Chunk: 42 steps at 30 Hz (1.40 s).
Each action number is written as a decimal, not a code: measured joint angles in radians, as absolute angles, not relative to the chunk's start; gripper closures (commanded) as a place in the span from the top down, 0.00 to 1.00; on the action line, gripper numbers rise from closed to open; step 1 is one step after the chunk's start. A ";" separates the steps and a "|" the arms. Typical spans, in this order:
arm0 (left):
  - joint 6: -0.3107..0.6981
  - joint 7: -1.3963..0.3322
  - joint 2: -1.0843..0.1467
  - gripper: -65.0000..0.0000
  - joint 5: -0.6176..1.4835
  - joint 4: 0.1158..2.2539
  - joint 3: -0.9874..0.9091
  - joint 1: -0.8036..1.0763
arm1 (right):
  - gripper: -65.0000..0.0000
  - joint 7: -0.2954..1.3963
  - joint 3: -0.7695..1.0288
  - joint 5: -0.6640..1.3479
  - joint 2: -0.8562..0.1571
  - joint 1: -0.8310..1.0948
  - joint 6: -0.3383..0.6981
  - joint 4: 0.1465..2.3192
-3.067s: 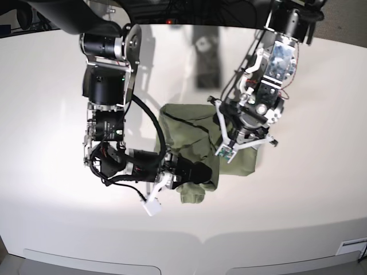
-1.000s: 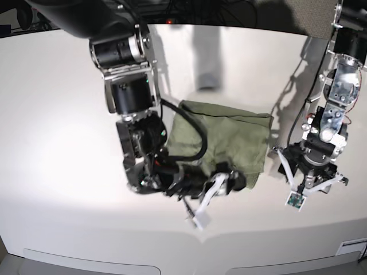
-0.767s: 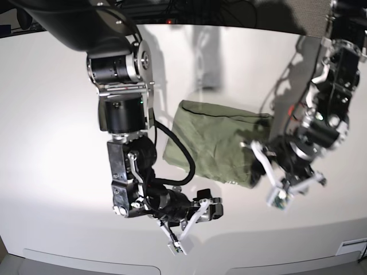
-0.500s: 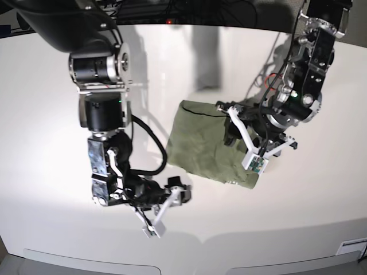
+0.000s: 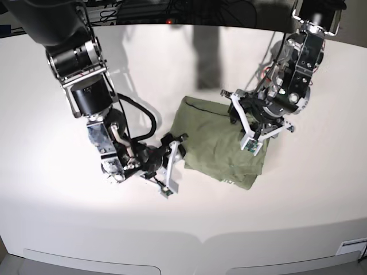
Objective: Fold the T-shirt properly
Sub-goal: 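Press and square the folded shirt edges with both grippers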
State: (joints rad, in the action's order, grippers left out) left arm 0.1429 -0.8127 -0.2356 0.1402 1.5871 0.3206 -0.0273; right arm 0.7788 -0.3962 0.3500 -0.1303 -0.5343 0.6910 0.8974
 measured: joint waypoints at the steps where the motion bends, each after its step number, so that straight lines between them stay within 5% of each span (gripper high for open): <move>1: 0.155 -0.808 -0.236 0.47 0.130 1.584 0.321 -0.027 | 0.47 0.774 -0.408 0.360 -0.131 -0.529 0.691 0.899; 31: 0.161 -0.606 -0.340 0.47 -0.011 1.404 0.319 -0.073 | 0.47 0.952 -0.433 0.501 -0.125 -0.184 0.690 1.328; 42: 0.199 -0.608 -0.341 0.47 -0.011 1.402 0.319 -0.078 | 0.47 0.987 -0.433 0.488 -0.022 -0.180 0.690 1.328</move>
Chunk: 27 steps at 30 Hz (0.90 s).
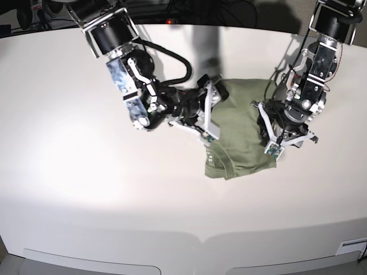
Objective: Fold the T-shirt properly
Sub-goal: 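Press and square the folded shirt edges with both grippers, then open both grippers and lift them away from the folded shirt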
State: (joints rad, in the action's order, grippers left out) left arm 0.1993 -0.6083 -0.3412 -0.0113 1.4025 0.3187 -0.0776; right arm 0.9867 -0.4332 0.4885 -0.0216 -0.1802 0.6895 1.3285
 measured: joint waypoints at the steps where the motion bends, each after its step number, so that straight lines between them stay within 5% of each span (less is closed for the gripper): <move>1: 0.200 -0.608 -0.341 0.47 -0.011 1.402 0.319 -0.078 | 0.47 0.986 -0.434 0.486 -0.011 -0.178 0.690 1.328; 13: 0.207 -0.634 -0.346 0.47 -0.018 1.403 0.319 -0.083 | 0.47 0.986 -0.432 0.447 -0.010 -0.180 0.691 1.328; 19: 0.108 -0.690 -0.347 0.47 -0.010 1.423 0.321 -0.102 | 0.47 0.968 -0.432 0.439 -0.010 -0.191 0.690 1.332; 27: 0.097 -0.740 -0.351 0.47 0.023 1.503 0.321 -0.171 | 0.47 0.970 -0.411 0.424 -0.010 -0.197 0.690 1.439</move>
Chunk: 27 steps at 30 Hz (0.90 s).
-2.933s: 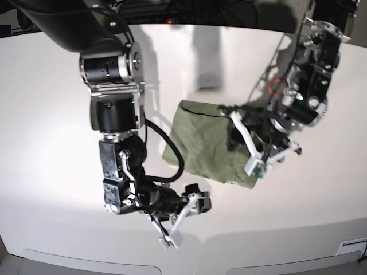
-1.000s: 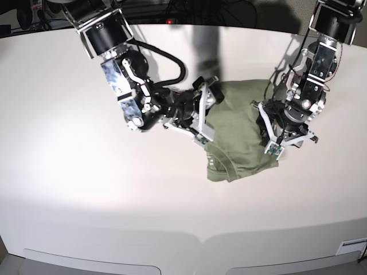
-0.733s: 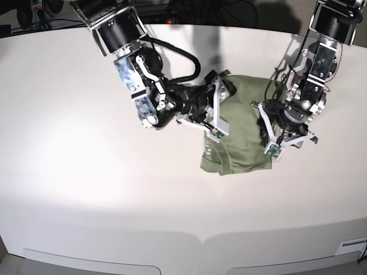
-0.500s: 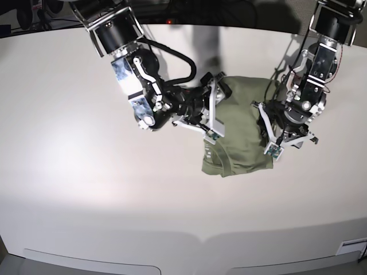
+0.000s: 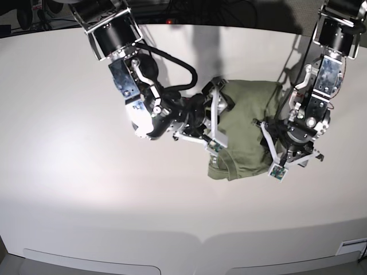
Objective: Fold the T-shirt properly
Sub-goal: 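Open both grippers and lift them away from the folded shirt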
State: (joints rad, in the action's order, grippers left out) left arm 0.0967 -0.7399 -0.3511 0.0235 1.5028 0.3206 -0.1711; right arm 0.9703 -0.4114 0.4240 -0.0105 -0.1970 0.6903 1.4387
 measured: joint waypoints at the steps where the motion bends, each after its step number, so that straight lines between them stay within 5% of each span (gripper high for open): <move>1: 0.096 -0.740 -0.351 0.47 0.023 1.520 0.321 -0.172 | 0.47 0.963 -0.398 0.424 -0.010 -0.196 0.690 1.456; 7: 0.023 -0.805 -0.373 0.47 0.109 1.620 0.323 -0.162 | 0.47 0.880 -0.221 0.331 -0.006 -0.197 0.693 1.600; 16: -0.006 -0.848 -0.473 0.47 0.151 2.056 0.247 0.012 | 0.47 0.918 0.132 0.431 -0.059 -0.162 0.694 1.825; 27: 0.041 -0.865 -0.474 0.47 0.148 2.140 -0.082 0.432 | 0.47 1.039 0.433 0.606 -0.163 0.272 0.694 2.080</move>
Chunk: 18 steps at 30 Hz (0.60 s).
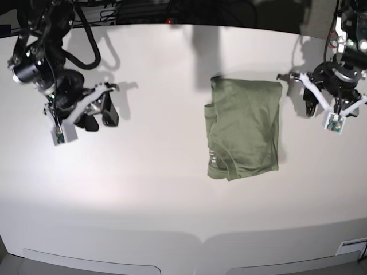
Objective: Fold the T-shirt properly
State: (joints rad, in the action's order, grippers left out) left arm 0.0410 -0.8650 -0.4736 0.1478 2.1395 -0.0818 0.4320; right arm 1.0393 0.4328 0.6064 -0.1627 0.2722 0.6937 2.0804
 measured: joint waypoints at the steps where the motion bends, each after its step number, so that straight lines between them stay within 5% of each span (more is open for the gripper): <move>1: 0.050 -0.866 -0.474 0.47 0.147 2.140 -0.105 0.474 | 0.47 1.061 0.463 0.638 -0.163 0.329 0.694 2.104; 10: 0.052 -0.839 -0.467 0.47 0.146 2.154 -0.170 0.859 | 0.47 1.114 0.650 0.781 -0.160 0.813 0.697 2.302; 18: 0.053 -0.740 -0.374 0.47 0.067 2.154 -0.171 1.136 | 0.47 1.057 0.639 0.786 -0.154 1.091 0.694 2.285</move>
State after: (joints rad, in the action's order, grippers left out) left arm 0.0532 -0.7399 -0.3740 0.0673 2.1540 -0.1715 1.1362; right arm 1.0569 0.6392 0.7856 -0.1535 1.0908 0.6941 2.2848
